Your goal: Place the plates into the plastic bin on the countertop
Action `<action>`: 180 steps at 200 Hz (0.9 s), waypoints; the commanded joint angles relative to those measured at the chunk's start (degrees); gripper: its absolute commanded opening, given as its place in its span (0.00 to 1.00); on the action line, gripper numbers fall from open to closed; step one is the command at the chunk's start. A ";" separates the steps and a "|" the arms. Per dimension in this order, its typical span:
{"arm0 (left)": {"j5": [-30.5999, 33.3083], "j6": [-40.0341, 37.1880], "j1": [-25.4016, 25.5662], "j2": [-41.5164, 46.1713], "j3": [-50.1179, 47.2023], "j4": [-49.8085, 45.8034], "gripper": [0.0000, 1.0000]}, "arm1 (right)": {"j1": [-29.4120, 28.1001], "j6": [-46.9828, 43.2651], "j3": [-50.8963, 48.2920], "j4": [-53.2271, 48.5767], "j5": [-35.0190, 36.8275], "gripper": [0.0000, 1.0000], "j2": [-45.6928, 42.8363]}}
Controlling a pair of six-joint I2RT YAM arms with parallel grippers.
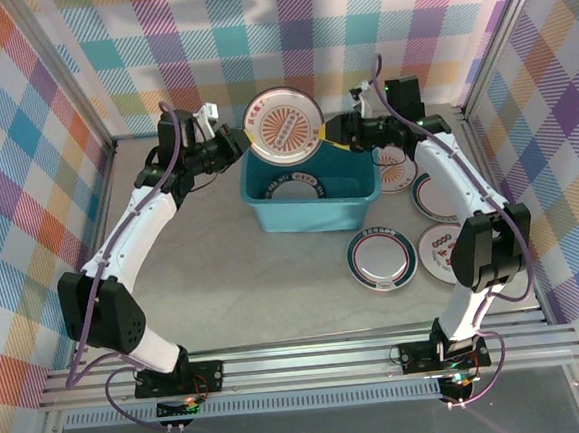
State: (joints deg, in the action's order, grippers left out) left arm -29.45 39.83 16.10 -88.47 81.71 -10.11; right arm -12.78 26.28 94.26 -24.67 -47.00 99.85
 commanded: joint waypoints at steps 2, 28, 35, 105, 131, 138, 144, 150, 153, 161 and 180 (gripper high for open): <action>-1.97 1.21 0.73 0.49 2.14 5.05 0.00 | 0.03 1.71 -1.89 4.00 0.03 0.41 -0.65; -2.60 1.28 1.13 0.36 1.75 4.75 0.00 | 0.03 4.35 -4.30 7.92 -0.27 0.33 -1.21; -2.84 1.42 1.21 0.25 1.60 4.81 0.00 | -0.05 4.91 -4.70 8.53 -0.36 0.32 -1.24; -3.68 1.80 2.26 -0.57 1.09 5.26 0.00 | -0.46 9.23 -7.68 14.09 -0.37 0.25 -1.41; -3.24 1.41 2.27 -0.57 0.89 4.76 0.00 | -0.58 9.74 -7.77 14.36 0.29 0.15 -1.67; -3.24 1.39 2.27 -0.55 0.88 4.75 0.00 | -0.56 9.74 -7.80 14.34 0.46 0.13 -1.76; -3.32 1.39 2.27 -0.57 0.83 4.75 0.00 | -0.58 9.77 -7.84 14.53 0.69 0.12 -1.88; -3.42 1.38 2.27 -0.65 0.90 4.62 0.00 | -0.58 9.89 -7.98 14.61 0.90 0.11 -2.02; -3.46 1.32 2.27 -0.65 0.84 4.46 0.00 | -0.56 9.98 -8.03 14.58 1.03 0.10 -2.01; -3.29 1.01 2.27 -0.66 0.89 4.02 0.00 | -0.54 9.97 -8.02 14.58 1.44 0.06 -2.16; -1.99 -1.01 2.27 -0.52 1.56 1.19 0.28 | -0.52 9.80 -7.66 13.09 2.78 0.00 -2.18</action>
State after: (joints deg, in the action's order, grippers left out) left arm -29.58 40.01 17.87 -89.78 81.69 -9.93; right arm -13.02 37.17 86.94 -12.03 -46.44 99.26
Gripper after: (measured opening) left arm 0.133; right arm 0.066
